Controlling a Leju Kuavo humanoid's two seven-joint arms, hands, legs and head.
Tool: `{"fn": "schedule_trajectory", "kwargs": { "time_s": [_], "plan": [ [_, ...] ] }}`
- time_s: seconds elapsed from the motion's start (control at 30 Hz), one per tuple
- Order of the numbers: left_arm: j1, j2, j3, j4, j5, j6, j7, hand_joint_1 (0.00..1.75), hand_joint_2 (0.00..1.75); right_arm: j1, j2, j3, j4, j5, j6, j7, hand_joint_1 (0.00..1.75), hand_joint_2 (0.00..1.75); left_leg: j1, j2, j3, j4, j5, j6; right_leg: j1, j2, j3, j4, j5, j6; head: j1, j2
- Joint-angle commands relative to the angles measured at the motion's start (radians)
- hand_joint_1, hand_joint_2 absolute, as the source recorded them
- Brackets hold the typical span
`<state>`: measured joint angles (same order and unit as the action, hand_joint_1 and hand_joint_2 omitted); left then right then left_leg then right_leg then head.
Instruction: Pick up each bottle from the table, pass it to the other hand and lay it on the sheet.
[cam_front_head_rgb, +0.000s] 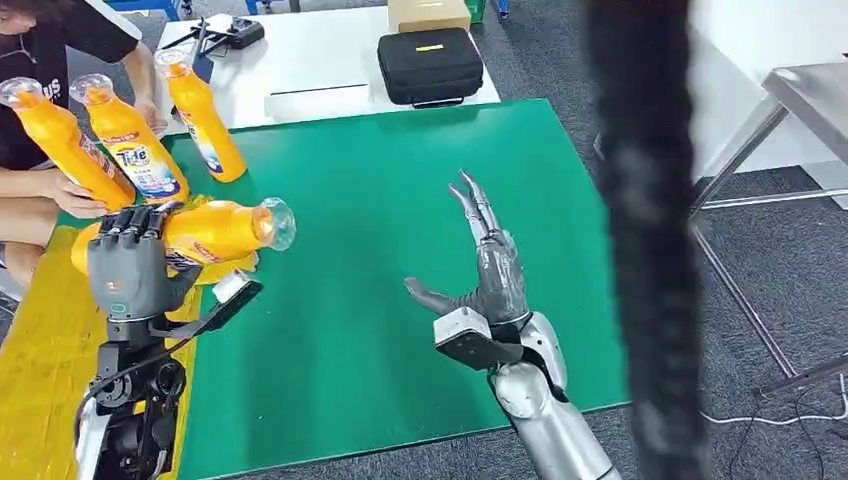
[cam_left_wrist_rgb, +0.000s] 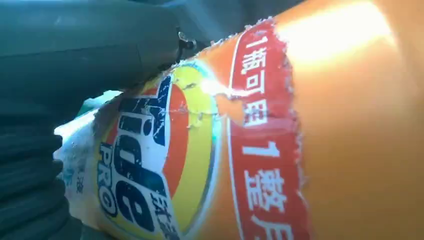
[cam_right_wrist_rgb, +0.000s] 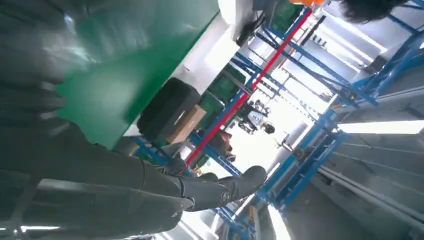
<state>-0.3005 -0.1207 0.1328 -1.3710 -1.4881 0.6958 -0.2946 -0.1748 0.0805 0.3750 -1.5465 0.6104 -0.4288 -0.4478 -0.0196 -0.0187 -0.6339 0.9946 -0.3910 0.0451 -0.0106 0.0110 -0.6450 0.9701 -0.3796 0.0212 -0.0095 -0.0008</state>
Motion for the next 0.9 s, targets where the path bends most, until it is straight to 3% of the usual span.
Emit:
{"fn": "schedule_trajectory", "kwargs": {
  "time_s": [0.03,0.13,0.23,0.43,0.57,0.6,0.63,0.9],
  "plan": [
    [-0.327,0.396,-0.757,0.548,-0.083,0.002,0.852,1.75,1.75,0.022,-0.054,-0.008,-0.117,0.033,-0.033,0.018,0.00,1.75,0.002,-0.015,0.003,0.001,0.001,-0.004,0.002,-0.017,0.006,0.002,-0.005,-0.001,0.002,0.000],
    [-0.391,0.349,-0.766,0.737,-0.083,-0.030,0.841,1.75,1.75,0.024,-0.052,-0.015,-0.110,0.041,-0.026,0.025,0.00,1.75,0.000,-0.006,0.006,-0.001,0.001,-0.004,0.001,-0.009,0.005,-0.001,-0.003,-0.002,-0.005,0.000],
    [-0.415,0.303,-0.699,0.836,-0.083,-0.070,0.806,1.75,1.75,0.026,-0.050,-0.015,-0.100,0.050,-0.026,0.023,0.00,1.75,0.003,-0.005,0.007,0.001,-0.001,-0.005,0.003,-0.007,0.009,-0.001,-0.003,-0.001,-0.001,0.000],
    [-0.416,0.289,-0.660,0.884,-0.083,-0.118,0.794,1.75,1.75,0.037,-0.047,-0.005,-0.090,0.064,-0.018,0.024,0.00,1.75,0.003,0.007,0.008,0.001,-0.003,-0.007,0.004,0.003,0.008,0.000,-0.002,-0.003,-0.002,0.000],
    [-0.407,0.255,-0.567,0.921,-0.083,-0.139,0.743,1.75,1.75,0.032,-0.039,-0.001,-0.079,0.072,-0.008,0.028,0.00,1.75,0.003,0.004,0.009,0.001,-0.003,-0.007,0.004,0.002,0.010,0.000,-0.003,-0.004,-0.002,0.000],
    [-0.409,0.256,-0.573,0.925,-0.083,-0.144,0.754,0.16,1.75,0.030,-0.038,-0.001,-0.076,0.072,-0.003,0.031,0.00,1.75,0.003,0.005,0.010,0.002,-0.004,-0.008,0.004,0.003,0.010,0.000,-0.003,-0.004,-0.002,0.000],
    [-0.413,0.254,-0.574,0.934,-0.083,-0.160,0.776,0.00,1.75,0.025,-0.036,0.000,-0.072,0.074,0.005,0.034,0.00,1.75,0.002,0.005,0.005,0.001,-0.001,-0.006,0.003,0.003,0.005,0.000,0.000,-0.003,-0.002,0.000],
    [-0.390,0.241,-0.455,0.893,-0.083,-0.135,0.781,0.00,1.75,0.034,-0.028,-0.007,-0.061,0.086,0.019,0.046,0.00,1.75,0.003,0.004,0.006,0.002,-0.002,-0.006,0.004,0.002,0.007,0.000,-0.001,-0.003,-0.002,0.000]
  ]
}}
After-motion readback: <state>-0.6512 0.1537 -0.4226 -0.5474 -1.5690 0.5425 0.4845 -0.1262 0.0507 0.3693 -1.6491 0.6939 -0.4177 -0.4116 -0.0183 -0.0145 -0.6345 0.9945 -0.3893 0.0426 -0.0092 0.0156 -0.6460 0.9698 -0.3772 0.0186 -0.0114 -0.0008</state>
